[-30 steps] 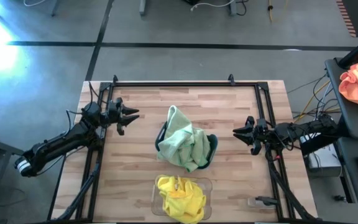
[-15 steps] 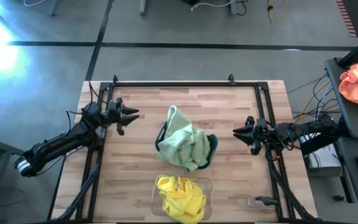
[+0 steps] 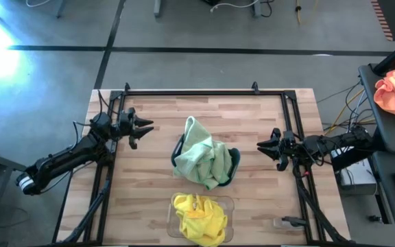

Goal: Sort microfiber towel by color & place in baskets
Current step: Return to Home Position

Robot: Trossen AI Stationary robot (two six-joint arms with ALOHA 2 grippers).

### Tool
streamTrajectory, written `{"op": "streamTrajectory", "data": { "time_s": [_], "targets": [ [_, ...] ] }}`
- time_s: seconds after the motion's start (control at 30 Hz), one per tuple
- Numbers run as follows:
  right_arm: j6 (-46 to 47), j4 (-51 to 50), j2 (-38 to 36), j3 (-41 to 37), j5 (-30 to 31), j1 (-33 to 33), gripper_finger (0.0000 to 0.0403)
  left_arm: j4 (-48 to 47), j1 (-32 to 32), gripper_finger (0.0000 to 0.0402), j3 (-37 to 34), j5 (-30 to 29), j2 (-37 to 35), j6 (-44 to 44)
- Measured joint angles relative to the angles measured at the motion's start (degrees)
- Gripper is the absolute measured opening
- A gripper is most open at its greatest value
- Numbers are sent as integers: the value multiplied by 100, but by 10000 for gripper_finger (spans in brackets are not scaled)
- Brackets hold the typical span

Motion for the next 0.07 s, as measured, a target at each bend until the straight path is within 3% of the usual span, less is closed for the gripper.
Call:
{"op": "streamTrajectory", "data": {
  "time_s": [0.07],
  "targets": [
    [0,0,0,-1,1,1,93,1,1,123,0,-1,0,1]
  ]
}}
